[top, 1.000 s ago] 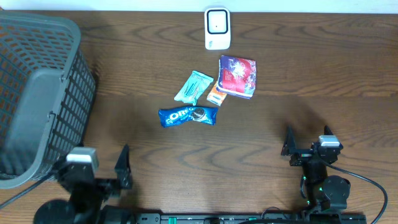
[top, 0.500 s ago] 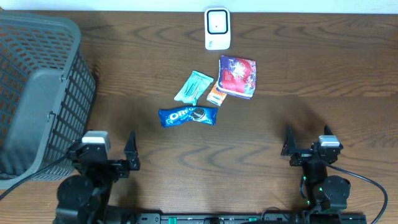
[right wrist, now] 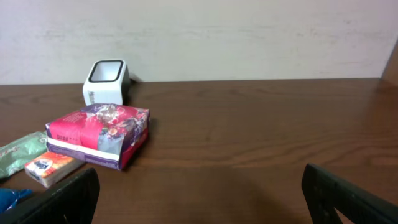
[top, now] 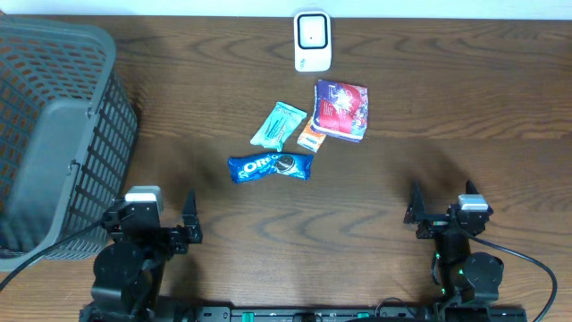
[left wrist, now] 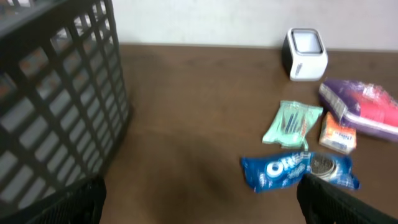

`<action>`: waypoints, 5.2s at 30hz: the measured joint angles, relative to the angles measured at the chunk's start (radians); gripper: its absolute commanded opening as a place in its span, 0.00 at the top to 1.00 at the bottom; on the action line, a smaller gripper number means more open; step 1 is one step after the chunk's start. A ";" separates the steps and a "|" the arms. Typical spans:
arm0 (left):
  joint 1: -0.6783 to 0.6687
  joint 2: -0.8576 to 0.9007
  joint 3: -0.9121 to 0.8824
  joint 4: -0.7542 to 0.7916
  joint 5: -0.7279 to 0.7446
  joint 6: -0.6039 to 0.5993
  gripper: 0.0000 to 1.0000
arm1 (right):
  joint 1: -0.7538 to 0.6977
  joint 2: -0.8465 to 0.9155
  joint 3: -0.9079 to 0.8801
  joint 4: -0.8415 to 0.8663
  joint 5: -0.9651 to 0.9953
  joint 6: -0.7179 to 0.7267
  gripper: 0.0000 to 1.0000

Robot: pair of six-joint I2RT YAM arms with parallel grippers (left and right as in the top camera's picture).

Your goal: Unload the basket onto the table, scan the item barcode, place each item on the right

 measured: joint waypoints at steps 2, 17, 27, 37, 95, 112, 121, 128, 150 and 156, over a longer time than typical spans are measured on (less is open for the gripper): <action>0.000 0.000 0.000 -0.037 0.000 0.000 0.02 | 0.000 0.000 0.000 0.000 0.000 0.000 0.01; 0.000 0.000 -0.003 -0.400 0.000 0.000 0.02 | 0.000 0.000 0.000 0.000 0.000 0.000 0.01; 0.000 0.000 -0.003 -0.405 0.000 0.000 0.02 | 0.000 0.000 0.000 0.000 0.000 0.000 0.01; 0.000 0.000 -0.003 -0.405 0.000 0.000 0.02 | 0.000 0.000 0.000 0.000 0.000 0.000 0.01; 0.001 -0.062 -0.122 -0.404 0.000 0.000 0.02 | 0.000 0.000 0.000 0.000 0.000 0.000 0.01; 0.001 -0.062 -0.122 -0.404 0.000 0.000 0.02 | 0.000 0.000 0.000 0.000 0.000 0.000 0.01; 0.001 -0.062 -0.122 -0.404 0.000 0.000 0.02 | 0.000 0.000 0.000 0.000 0.000 0.000 0.01; 0.001 -0.062 -0.122 -0.404 0.000 0.000 0.02 | 0.000 0.000 0.000 0.000 0.000 0.000 0.01; 0.001 -0.062 -0.122 -0.404 0.000 0.000 0.02 | 0.000 0.000 0.000 0.000 0.000 0.000 0.01; 0.001 -0.062 -0.122 -0.404 0.000 0.000 0.02 | 0.000 0.000 0.000 0.000 0.000 0.000 0.01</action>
